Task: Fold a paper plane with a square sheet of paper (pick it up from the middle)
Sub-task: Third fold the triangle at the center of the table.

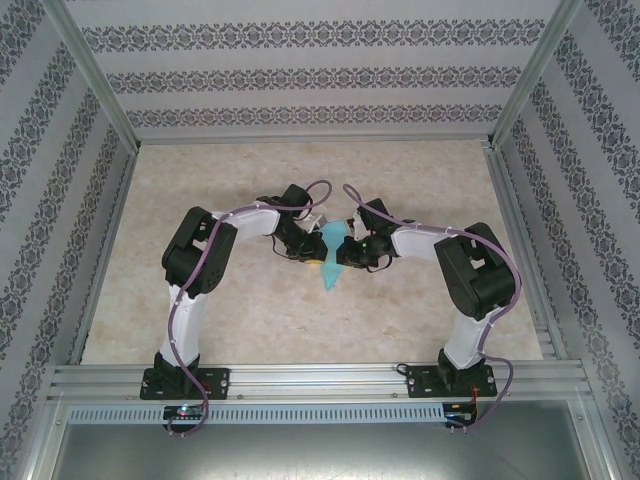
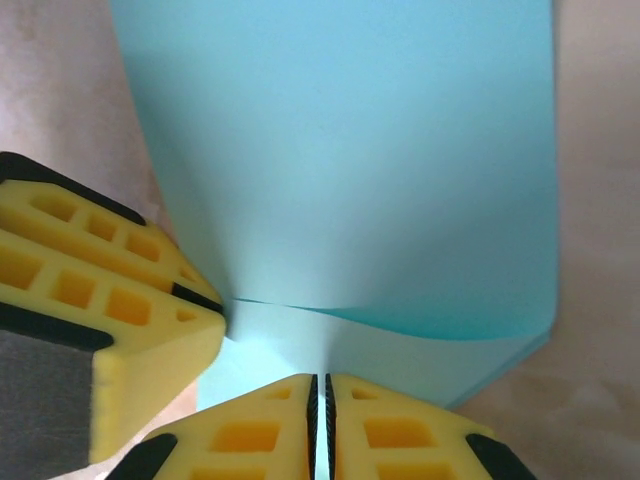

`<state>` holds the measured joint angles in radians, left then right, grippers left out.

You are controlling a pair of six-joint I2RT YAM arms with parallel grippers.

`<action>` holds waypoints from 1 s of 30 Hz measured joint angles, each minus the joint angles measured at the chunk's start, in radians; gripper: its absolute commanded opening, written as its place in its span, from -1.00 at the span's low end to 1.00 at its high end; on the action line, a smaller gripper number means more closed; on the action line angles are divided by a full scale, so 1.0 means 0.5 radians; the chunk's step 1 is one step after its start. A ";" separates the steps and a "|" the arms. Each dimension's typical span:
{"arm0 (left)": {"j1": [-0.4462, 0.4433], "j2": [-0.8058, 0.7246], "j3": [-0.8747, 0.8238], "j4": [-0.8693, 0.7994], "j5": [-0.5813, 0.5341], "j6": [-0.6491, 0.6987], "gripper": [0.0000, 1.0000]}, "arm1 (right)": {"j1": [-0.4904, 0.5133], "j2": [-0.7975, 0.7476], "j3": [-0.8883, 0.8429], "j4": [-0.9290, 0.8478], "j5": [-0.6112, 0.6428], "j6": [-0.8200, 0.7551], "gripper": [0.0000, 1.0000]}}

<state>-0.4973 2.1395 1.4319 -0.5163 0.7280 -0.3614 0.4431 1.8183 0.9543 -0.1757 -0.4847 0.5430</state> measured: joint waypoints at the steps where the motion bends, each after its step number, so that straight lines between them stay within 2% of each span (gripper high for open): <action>1: 0.000 0.001 0.000 0.000 0.001 0.002 -0.67 | 0.000 0.000 -0.002 -0.008 0.007 -0.002 -0.75; 10: -0.001 0.011 0.018 -0.017 0.002 0.031 -0.66 | 0.027 -0.050 -0.064 0.030 0.037 0.000 -0.84; 13: -0.001 0.012 0.018 -0.018 0.002 0.036 -0.66 | 0.068 -0.058 -0.070 0.078 -0.003 0.035 -0.93; 18: -0.001 0.012 0.018 -0.018 0.002 0.037 -0.66 | 0.140 -0.053 -0.086 0.169 -0.068 0.101 -0.98; 30: -0.002 0.014 0.025 -0.033 0.000 0.052 -0.66 | 0.156 -0.053 -0.191 0.272 -0.099 0.120 -0.99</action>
<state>-0.4984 2.1464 1.4445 -0.5327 0.7280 -0.3355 0.5213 1.7916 0.8589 -0.0399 -0.5343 0.6029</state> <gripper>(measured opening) 0.168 0.042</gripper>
